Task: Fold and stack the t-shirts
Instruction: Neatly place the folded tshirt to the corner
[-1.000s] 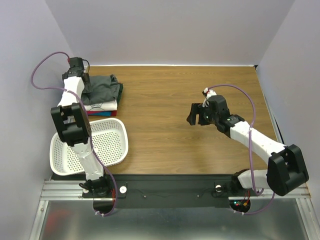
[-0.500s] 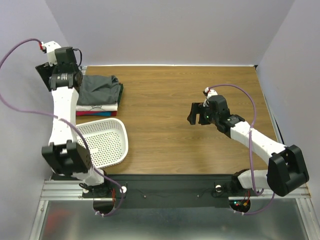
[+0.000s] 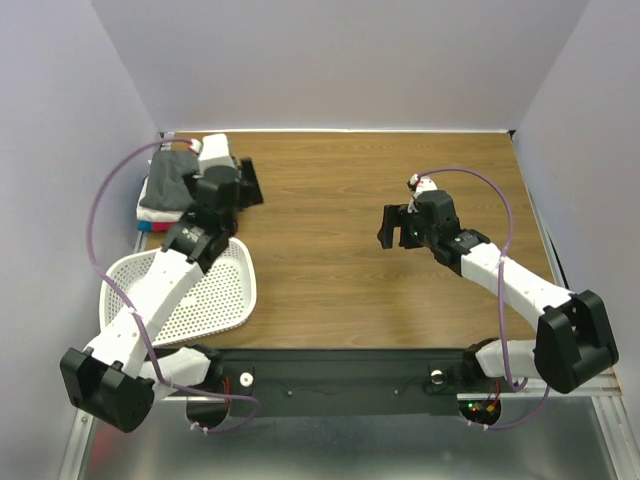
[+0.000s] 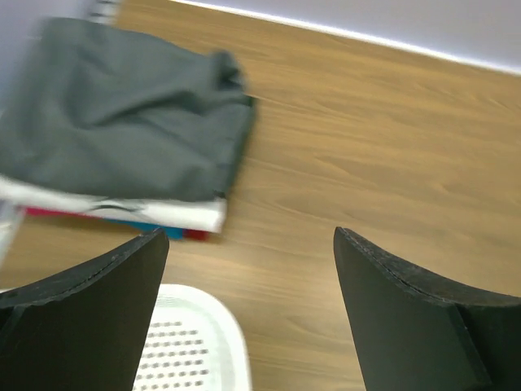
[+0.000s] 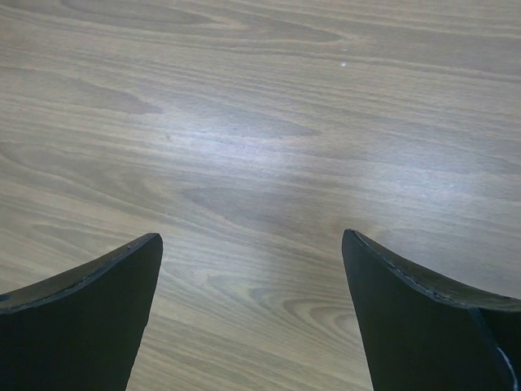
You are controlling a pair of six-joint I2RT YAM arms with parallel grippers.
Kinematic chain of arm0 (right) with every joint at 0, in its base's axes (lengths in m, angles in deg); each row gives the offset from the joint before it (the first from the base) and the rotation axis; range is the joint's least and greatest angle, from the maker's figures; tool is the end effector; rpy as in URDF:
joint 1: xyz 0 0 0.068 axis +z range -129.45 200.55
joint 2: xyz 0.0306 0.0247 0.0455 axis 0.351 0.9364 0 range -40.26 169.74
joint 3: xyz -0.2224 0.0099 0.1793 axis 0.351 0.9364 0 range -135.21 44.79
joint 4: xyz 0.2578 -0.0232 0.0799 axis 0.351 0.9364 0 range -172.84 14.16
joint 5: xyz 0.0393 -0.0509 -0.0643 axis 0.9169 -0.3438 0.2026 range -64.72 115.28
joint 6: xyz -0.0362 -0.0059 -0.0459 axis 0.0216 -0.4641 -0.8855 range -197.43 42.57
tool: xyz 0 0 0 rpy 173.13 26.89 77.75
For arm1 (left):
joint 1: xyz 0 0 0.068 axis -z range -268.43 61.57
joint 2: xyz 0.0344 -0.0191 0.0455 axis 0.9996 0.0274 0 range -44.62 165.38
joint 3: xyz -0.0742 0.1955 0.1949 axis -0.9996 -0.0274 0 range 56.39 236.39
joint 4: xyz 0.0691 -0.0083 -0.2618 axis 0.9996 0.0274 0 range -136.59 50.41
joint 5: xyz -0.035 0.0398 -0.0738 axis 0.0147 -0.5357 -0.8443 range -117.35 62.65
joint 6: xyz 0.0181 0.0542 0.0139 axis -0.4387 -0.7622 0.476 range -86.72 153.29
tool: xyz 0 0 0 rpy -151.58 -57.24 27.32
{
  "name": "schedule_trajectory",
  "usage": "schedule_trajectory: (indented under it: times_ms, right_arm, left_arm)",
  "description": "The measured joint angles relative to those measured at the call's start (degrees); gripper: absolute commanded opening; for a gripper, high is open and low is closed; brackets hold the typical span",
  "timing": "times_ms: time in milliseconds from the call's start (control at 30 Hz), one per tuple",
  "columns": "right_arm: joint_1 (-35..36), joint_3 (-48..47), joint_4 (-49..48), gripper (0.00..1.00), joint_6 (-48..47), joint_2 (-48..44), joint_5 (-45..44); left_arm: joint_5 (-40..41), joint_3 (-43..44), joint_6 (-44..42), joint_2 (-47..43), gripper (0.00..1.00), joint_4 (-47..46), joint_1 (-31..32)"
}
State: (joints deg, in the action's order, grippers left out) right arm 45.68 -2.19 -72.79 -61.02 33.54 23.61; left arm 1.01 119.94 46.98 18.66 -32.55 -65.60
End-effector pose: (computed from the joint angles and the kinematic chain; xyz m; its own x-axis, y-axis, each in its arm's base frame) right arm 0.2636 0.1222 0.2484 -0.6350 0.0140 -0.7724 -0.2336 0.9496 0.2092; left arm 0.2459 -0.0816 0.3960 -0.1933 -0.1448 -0.9704 -0.1332 0.9838 -0.1202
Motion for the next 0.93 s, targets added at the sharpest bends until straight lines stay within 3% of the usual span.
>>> schedule_trajectory:
  times_ms: [167, 367, 933]
  right_arm:
    - [-0.28, 0.0, -0.02, 0.98, -0.68, -0.37, -3.65]
    - [-1.18, 0.17, -0.17, 0.99, -1.27, -1.73, -7.87]
    - [-1.55, 2.95, -0.63, 1.0, -1.4, -6.97, -12.94]
  left_arm:
    - [-5.77, -10.05, 4.66, -1.16, 0.94, -6.62, 8.98]
    - [-8.96, -13.51, 8.92, -0.98, 0.95, -12.11, 14.99]
    - [-9.97, -15.72, 8.9, -1.01, 0.97, -16.2, 17.22]
